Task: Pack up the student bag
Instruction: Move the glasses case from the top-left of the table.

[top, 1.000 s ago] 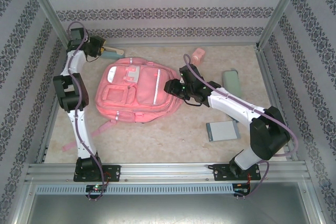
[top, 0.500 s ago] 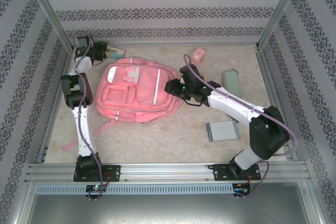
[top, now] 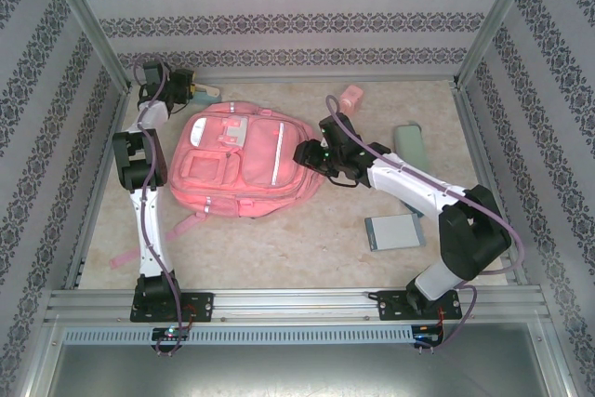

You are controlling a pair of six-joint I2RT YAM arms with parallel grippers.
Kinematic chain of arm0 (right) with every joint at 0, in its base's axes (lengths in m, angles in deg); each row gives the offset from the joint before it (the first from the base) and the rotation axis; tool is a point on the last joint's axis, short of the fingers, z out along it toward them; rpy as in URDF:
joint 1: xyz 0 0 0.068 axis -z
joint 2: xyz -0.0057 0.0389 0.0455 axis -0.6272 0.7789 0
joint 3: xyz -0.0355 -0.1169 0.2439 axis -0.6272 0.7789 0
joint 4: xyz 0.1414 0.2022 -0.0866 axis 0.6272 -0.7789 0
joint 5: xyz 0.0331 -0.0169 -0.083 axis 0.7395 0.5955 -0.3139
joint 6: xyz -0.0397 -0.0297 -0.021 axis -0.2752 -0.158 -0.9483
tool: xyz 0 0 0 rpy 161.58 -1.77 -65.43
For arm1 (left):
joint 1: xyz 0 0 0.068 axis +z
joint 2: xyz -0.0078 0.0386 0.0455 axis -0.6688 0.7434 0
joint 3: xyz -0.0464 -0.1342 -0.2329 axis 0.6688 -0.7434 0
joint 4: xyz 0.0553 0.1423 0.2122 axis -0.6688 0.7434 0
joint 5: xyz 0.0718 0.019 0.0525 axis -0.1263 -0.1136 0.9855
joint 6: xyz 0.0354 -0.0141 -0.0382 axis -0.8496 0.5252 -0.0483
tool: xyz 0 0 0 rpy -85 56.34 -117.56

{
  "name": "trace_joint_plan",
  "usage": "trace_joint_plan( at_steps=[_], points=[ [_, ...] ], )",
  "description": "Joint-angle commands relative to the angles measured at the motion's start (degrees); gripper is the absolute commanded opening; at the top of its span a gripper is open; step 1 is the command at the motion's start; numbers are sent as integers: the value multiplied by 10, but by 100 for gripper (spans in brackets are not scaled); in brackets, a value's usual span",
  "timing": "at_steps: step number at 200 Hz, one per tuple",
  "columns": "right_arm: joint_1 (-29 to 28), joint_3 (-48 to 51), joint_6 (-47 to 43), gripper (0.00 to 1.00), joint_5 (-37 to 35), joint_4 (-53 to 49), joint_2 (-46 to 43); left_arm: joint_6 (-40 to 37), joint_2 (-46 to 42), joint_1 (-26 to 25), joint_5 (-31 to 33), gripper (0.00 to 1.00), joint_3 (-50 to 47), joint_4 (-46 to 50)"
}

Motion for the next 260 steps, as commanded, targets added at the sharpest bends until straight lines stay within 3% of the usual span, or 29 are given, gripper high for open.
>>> trace_joint_plan(
  at_steps=[1,79,174,209,260],
  points=[
    [4,-14,-7,46,-1,-7,3,-8,-13,-3,17,39,-42,25],
    [3,-13,-6,46,6,-3,7,-49,-99,21,30,39,-226,3],
    [-3,0,-3,46,-5,-2,-8,-119,-155,62,38,39,-297,54],
    [-6,-1,-3,45,-6,-1,-6,-203,-181,90,33,39,-293,158],
    [-10,-13,-4,46,0,4,6,-379,-184,105,52,39,-183,378]
  ],
)
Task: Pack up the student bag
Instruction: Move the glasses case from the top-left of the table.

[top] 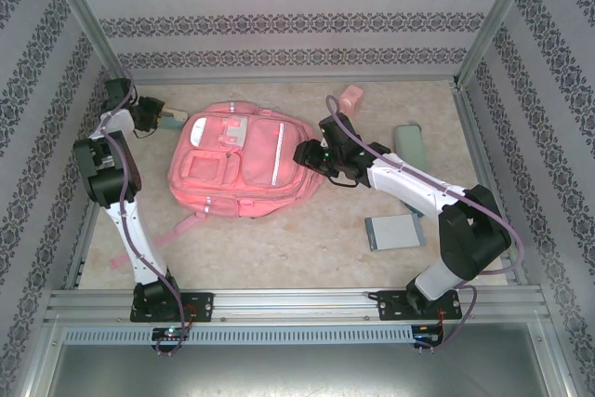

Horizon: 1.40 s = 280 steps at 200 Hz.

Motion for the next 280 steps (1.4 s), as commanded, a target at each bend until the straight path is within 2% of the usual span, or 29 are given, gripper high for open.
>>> trace_joint_plan(
  at_steps=[1,44,119,198,251,280],
  points=[
    [-8,-13,-3,46,0,4,6,-121,3,6,29,39,36,188],
    [-12,-25,-8,46,9,4,19,-129,-12,5,54,40,94,229],
    [-7,-17,-9,46,5,1,10,-87,79,-13,90,40,240,301],
    [-2,-17,-10,46,9,0,10,-73,122,-28,115,40,265,314],
    [0,-22,-13,46,13,-5,13,-107,155,-45,182,41,324,382],
    [2,-11,-10,46,10,0,6,-138,161,-51,196,34,329,407]
  ],
)
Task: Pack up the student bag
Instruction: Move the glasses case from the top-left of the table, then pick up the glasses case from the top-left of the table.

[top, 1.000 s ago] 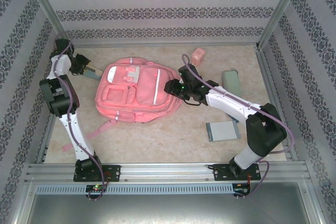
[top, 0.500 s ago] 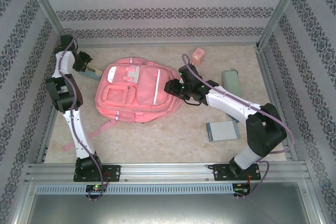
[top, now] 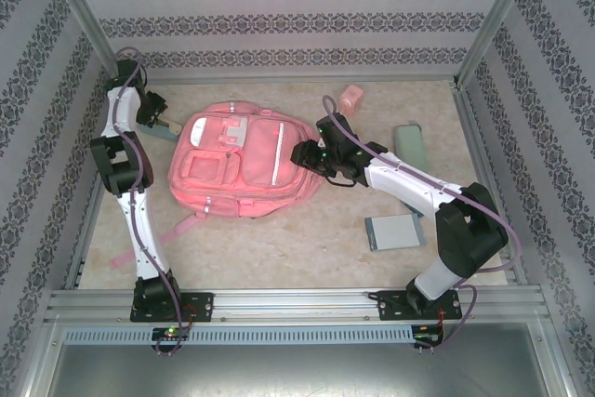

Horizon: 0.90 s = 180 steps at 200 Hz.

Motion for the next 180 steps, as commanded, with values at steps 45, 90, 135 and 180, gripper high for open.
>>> trace_joint_plan(
  at_steps=[45,90,135,180],
  points=[
    [8,2,-6,46,6,4,-7,-80,-11,-13,26,18,-36,71],
    [5,3,-4,46,8,9,-6,-134,-79,-15,24,19,-124,59],
    [0,1,-5,46,8,8,-6,-159,-86,-15,39,24,-130,71],
    [1,1,-5,46,10,7,-3,-149,-44,-20,28,29,-94,88]
  ],
)
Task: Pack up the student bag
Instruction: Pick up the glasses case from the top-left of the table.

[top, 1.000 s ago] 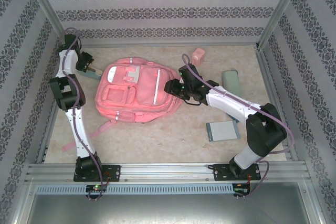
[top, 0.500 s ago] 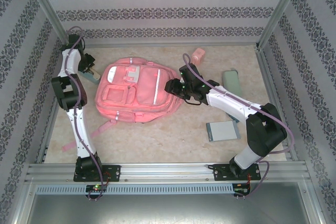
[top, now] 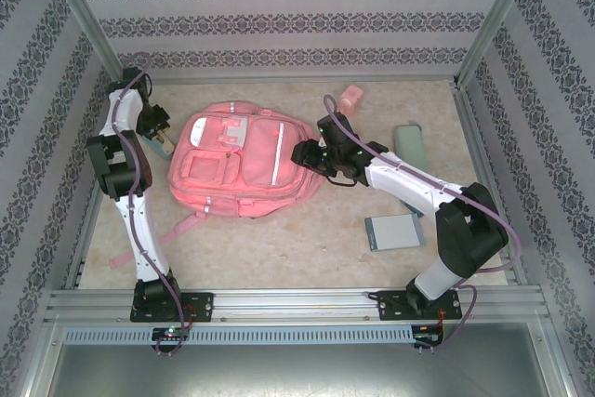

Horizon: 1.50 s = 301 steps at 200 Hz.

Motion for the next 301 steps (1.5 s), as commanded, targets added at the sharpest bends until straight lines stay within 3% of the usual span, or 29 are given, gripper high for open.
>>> trace_joint_plan(
  at_steps=[1,25,68,118,200,218,267,301],
  points=[
    [-3,0,-5,46,5,6,-2,-11,28,-10,1,29,23,41],
    [-2,0,-8,46,2,2,-5,-7,30,-10,2,25,21,39],
    [-1,-2,-7,46,4,5,-4,1,15,-10,-9,0,17,43],
    [-2,-10,-12,46,10,9,1,26,-89,-10,-38,0,-37,1],
    [-20,-48,-103,49,-6,30,-28,123,-275,-19,-219,0,-150,-124],
    [-21,-60,-118,51,15,47,-33,153,-308,-40,-262,0,-185,-158],
    [-23,-100,-117,68,110,81,-13,187,-375,-143,-277,0,-244,-196],
    [-34,-116,-112,71,136,104,8,223,-409,-206,-274,0,-290,-226]
  ],
)
